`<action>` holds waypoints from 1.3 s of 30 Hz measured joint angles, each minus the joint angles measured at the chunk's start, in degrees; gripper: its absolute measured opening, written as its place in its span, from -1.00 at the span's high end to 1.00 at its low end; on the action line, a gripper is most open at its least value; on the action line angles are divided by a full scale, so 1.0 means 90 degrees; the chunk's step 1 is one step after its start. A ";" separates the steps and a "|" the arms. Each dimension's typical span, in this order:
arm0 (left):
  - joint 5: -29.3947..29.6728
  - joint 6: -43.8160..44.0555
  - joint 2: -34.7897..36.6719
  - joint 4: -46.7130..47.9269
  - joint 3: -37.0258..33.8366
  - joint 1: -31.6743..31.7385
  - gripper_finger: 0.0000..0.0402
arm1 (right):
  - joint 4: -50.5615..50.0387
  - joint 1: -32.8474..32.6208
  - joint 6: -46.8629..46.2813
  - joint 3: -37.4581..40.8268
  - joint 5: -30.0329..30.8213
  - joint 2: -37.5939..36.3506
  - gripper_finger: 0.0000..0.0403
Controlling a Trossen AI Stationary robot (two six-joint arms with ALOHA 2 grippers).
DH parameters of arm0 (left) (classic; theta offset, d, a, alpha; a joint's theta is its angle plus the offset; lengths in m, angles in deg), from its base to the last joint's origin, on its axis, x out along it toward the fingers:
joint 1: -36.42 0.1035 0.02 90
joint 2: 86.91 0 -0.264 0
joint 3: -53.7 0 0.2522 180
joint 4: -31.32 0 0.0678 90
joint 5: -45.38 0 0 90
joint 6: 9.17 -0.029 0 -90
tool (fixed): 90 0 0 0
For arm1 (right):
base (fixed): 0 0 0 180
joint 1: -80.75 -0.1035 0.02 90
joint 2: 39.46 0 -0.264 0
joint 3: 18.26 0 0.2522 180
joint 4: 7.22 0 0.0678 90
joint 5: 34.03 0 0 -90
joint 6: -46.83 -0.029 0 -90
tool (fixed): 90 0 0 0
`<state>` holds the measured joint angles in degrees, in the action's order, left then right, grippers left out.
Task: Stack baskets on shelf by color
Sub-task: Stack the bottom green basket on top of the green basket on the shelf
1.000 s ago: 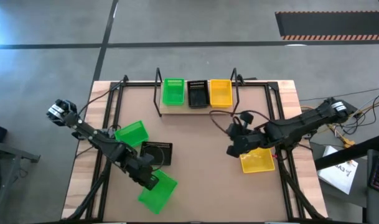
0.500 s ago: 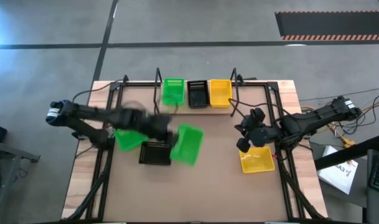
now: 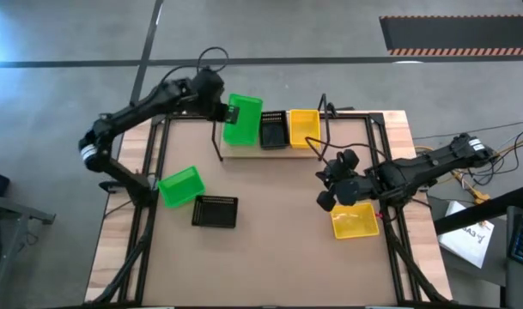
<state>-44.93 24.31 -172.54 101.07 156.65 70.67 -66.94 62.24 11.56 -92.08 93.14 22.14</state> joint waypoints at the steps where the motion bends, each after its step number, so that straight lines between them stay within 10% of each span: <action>1: -0.0045 -0.0095 -0.0154 0.0160 0.0122 0.0092 1.00 | 0.0000 0.0000 0.0002 -0.0043 0.0038 0.0082 0.96; 29: -0.0088 0.0247 -0.1518 0.0670 0.0460 0.0588 1.00 | 0.0007 0.0000 0.0588 -0.0704 0.0052 0.0914 0.96; 39: -0.0188 0.0255 -0.1697 0.0670 0.0453 0.0599 0.60 | 0.0044 0.0000 0.0586 -0.0711 0.0051 0.0914 0.96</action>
<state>-46.62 26.61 -187.81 107.10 160.73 76.06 -66.55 62.24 16.84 -98.48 93.59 30.37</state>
